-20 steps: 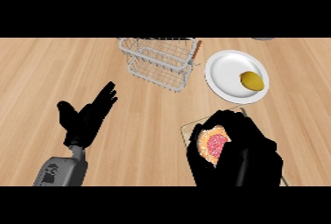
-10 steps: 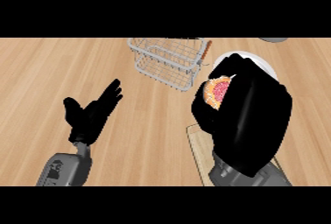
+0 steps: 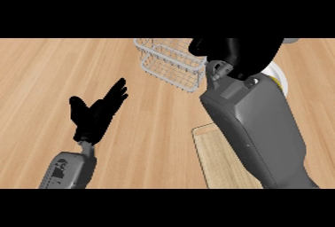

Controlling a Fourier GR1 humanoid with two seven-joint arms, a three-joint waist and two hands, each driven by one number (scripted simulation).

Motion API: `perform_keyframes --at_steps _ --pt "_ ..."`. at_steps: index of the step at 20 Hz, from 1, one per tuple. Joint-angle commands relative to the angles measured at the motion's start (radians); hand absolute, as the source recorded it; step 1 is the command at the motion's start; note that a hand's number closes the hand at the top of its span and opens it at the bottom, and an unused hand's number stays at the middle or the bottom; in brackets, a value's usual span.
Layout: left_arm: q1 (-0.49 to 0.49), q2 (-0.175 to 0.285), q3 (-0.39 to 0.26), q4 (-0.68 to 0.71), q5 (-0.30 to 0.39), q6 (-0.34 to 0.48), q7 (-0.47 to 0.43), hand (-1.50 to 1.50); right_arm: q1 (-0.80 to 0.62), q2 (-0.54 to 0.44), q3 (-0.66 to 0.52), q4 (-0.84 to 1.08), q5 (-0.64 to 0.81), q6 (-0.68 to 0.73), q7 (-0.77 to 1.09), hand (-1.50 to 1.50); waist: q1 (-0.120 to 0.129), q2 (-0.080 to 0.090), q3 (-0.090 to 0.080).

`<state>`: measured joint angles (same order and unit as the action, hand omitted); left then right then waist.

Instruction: Pick the cupcake from the tray and place it in the tiered basket

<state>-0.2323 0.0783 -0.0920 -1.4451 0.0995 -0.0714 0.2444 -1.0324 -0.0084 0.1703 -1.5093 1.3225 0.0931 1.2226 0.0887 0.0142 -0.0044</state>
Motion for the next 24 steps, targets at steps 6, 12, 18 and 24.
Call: perform_keyframes --at_steps 6,12,18,24 --pt "-0.045 -0.016 -0.010 0.005 -0.011 0.012 0.027 0.00 -0.239 0.008 -0.163 0.418 -0.069 -0.245 0.085 1.50 0.006 0.011 0.002" --pt "-0.036 -0.027 -0.023 0.000 -0.013 0.009 0.017 0.00 -0.202 0.008 -0.263 0.464 -0.160 -0.518 -0.020 1.50 0.036 0.025 0.004" --pt "-0.040 -0.001 -0.007 0.028 -0.003 -0.027 -0.022 0.00 -0.251 0.008 -0.305 0.657 -0.286 -0.713 -0.246 -1.50 0.051 0.033 0.003" --pt "-0.018 -0.010 -0.019 0.009 0.006 -0.037 -0.011 0.00 -0.355 0.008 -0.277 0.805 -0.277 -0.909 -0.327 -1.50 0.058 0.024 0.001"
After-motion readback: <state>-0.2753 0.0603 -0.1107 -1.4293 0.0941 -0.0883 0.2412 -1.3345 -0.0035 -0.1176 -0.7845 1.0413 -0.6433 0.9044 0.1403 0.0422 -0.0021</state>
